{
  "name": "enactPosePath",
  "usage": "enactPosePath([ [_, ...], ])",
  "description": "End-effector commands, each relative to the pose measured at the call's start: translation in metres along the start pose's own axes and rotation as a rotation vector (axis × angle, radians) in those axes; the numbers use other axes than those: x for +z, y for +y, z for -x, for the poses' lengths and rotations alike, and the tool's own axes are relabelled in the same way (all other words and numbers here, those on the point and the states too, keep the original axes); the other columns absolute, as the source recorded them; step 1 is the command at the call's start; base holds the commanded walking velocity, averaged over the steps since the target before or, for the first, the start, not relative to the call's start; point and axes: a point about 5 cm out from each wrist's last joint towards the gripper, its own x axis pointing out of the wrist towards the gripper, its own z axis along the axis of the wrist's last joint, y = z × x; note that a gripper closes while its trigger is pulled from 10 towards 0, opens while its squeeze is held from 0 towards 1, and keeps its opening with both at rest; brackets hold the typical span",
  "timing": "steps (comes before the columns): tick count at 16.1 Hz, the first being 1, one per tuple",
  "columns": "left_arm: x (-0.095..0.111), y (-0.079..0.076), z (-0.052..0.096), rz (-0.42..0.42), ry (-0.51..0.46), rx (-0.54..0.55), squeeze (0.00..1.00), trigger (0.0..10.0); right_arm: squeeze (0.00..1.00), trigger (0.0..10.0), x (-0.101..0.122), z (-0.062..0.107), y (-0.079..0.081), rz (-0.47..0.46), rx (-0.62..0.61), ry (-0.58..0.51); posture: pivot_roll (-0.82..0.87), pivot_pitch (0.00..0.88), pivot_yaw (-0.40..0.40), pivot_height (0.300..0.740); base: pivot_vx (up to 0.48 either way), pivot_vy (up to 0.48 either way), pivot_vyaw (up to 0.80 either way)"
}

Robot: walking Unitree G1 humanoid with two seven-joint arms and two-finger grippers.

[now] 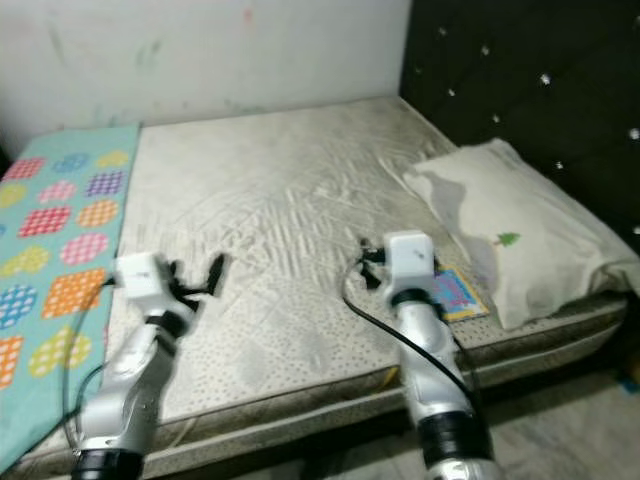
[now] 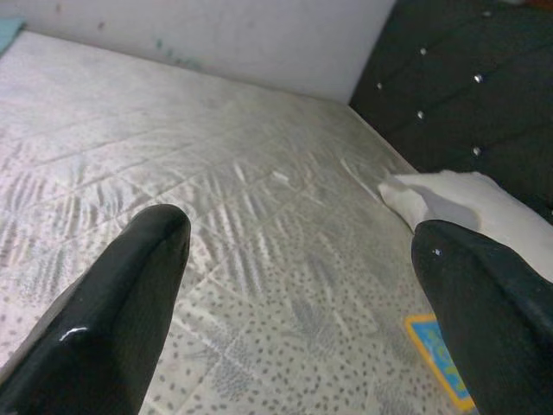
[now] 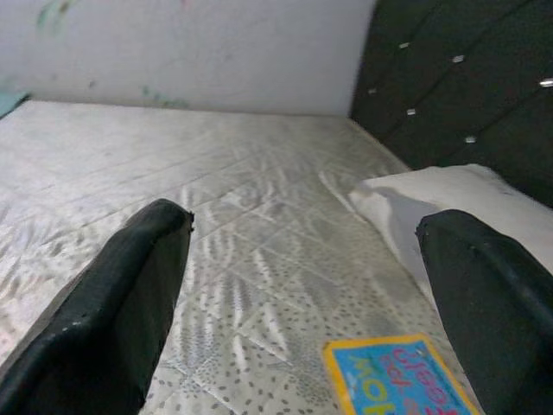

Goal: Clean up the room

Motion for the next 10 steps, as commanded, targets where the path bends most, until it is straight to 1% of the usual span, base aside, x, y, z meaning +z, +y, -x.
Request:
enactPosePath([
  [1,0.005,0.0062,-0.0002,-0.019,-0.011,0.016,0.0,10.0,0.0,10.0,0.0069,-0.0027,0.0079,-0.009,0.024,-0.027,-0.1,0.0,0.028,0.74,0.0,0.476,0.0],
  [4,0.0044,0.0058,-0.0003,-0.023,-0.01,0.013,0.0,10.0,0.0,10.0,0.0067,-0.0025,0.0084,-0.008,0.029,-0.029,-0.1,0.0,0.029,0.74,0.0,0.479,0.73],
  [7,0.0053,0.0041,-0.0001,-0.027,-0.02,0.0,0.0,10.0,0.0,10.0,0.0066,-0.0036,0.0074,-0.01,0.028,-0.027,-0.1,0.0,0.029,0.74,0.0,0.432,0.0],
  [10,0.0081,-0.0006,0.0009,-0.012,-0.044,-0.043,0.0,10.0,0.0,10.0,0.0059,-0.0033,0.0074,-0.009,0.026,-0.025,-0.1,0.0,0.028,0.74,0.0,0.0,0.0],
])
